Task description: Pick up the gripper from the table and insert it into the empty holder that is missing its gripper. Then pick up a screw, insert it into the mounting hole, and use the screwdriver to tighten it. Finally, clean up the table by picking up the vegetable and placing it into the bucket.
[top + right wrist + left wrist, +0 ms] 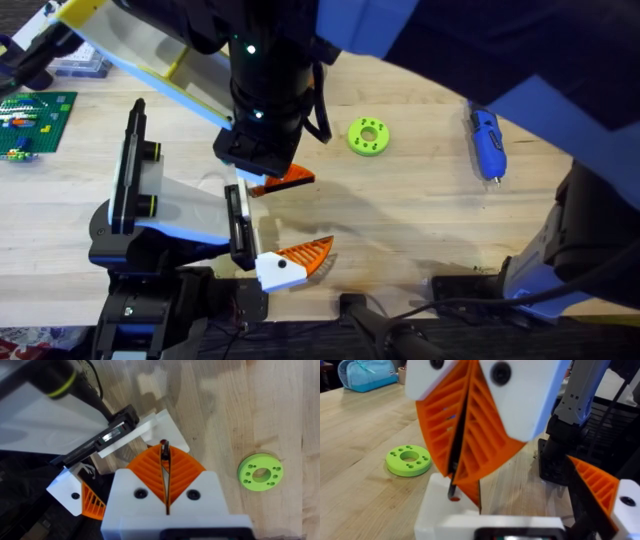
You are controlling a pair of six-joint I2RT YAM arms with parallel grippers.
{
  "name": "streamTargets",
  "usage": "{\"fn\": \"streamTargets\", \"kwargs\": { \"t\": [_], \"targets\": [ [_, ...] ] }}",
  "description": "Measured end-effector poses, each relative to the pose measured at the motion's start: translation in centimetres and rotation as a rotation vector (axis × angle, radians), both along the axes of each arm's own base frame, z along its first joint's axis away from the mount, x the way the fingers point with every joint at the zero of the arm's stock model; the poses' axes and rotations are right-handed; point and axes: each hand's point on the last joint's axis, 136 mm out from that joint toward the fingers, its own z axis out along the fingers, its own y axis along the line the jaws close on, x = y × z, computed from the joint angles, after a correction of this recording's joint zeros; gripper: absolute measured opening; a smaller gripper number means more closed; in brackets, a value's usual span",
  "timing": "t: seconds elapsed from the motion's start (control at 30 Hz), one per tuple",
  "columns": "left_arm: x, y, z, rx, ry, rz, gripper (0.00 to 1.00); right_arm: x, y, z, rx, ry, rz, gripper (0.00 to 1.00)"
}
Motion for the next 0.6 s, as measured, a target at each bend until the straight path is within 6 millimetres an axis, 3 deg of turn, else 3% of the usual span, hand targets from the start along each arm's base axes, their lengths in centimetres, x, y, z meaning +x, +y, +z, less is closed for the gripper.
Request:
{"fn": "streamTargets", "kwargs": {
  "t": [0.6],
  "targets": [
    [-0.02,0.00,-0.14,0.000,0.012,0.000,0.989,0.10,-0.06,-0.01,0.000,0.000,-0.003,0.009]
  ]
}}
